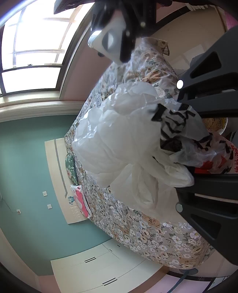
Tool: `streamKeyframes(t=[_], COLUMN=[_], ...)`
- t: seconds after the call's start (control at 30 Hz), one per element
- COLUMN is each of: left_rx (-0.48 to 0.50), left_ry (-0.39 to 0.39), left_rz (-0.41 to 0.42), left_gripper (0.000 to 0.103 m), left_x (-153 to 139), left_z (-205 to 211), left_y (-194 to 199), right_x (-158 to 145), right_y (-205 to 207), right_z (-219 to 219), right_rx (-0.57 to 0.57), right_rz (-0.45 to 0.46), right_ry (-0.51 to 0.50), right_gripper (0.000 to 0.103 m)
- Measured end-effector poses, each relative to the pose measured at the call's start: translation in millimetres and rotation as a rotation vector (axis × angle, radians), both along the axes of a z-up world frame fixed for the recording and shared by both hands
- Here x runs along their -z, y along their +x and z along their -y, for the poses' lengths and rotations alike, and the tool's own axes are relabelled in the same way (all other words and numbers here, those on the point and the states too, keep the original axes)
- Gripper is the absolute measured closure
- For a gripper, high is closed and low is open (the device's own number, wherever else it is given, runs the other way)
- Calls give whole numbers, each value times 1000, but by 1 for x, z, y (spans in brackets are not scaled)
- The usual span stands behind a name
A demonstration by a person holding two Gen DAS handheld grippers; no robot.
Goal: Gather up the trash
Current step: 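Carry the plastic bag and white cup with both tools over the wastebasket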
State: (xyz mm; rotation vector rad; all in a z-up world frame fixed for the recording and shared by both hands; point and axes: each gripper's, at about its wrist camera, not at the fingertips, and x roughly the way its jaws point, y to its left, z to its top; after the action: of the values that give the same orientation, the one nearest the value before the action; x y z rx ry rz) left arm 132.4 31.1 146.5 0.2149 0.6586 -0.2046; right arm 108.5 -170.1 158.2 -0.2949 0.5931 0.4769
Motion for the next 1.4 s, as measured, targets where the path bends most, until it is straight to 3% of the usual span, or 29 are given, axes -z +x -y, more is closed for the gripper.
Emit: streamKeyframes(t=[0.23,0.63,0.97,1.4], left_rx=[43,65,82,41], left_ry=[-9,-80,-114,-151], left_rz=[-54,-269,-468,-767], left_gripper=[85,85,85,85], left_x=[41,135,222,360], left_z=[-2,-9,10,21], left_y=[-27,-23,-11,16], right_x=[50,156,243,375], right_y=[-25,-26,-4,20], right_z=[-10,-21,-23,-29], right_rx=[-57,-95,-90,-72], right_rz=[-68,-272,-472,-721], right_ry=[-55,-128,-135,-173], right_gripper=[41,41,41,41])
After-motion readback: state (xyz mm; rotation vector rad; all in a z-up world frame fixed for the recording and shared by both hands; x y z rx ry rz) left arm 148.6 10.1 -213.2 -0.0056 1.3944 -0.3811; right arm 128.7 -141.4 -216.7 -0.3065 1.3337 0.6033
